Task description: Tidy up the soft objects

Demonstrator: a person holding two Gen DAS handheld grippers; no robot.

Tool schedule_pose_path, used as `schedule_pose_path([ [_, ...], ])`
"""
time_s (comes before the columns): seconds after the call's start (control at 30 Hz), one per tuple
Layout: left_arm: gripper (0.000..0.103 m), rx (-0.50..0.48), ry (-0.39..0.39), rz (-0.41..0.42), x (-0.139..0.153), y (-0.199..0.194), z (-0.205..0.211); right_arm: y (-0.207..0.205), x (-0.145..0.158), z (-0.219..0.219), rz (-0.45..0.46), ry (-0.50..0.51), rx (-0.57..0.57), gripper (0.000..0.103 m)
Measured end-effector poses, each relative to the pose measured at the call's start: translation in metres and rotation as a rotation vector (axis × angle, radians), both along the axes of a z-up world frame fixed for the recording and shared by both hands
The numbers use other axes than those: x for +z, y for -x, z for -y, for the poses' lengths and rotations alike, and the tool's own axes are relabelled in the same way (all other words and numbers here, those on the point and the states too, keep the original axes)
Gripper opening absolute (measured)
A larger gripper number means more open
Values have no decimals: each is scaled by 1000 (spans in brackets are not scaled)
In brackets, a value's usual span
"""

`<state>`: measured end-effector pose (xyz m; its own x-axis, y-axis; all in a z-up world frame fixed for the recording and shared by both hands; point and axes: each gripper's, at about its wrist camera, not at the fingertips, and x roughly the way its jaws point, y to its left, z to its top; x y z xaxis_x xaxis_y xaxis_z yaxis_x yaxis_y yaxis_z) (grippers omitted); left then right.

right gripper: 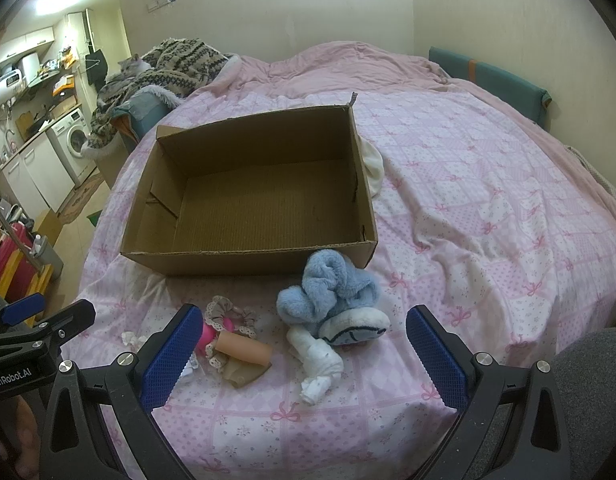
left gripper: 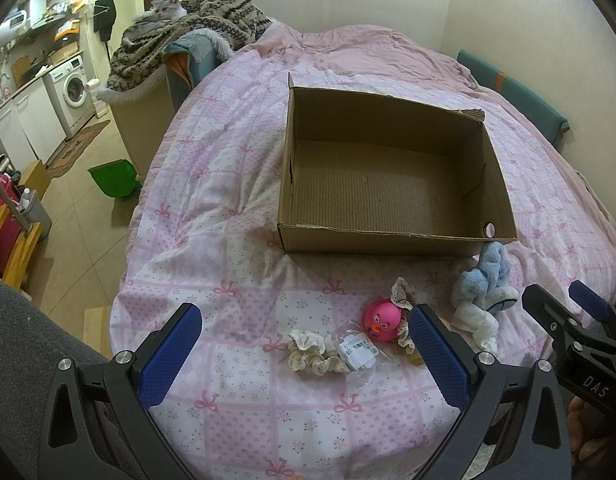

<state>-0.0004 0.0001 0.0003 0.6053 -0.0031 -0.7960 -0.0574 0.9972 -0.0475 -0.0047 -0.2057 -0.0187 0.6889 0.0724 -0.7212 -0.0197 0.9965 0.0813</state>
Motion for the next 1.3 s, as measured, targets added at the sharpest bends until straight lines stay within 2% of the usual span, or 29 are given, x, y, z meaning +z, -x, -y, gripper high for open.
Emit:
schedule_pose_path([
  [1.3,103,0,-2,-1,-1,0,2,-3,2,-1,-5,-4,-2,103],
])
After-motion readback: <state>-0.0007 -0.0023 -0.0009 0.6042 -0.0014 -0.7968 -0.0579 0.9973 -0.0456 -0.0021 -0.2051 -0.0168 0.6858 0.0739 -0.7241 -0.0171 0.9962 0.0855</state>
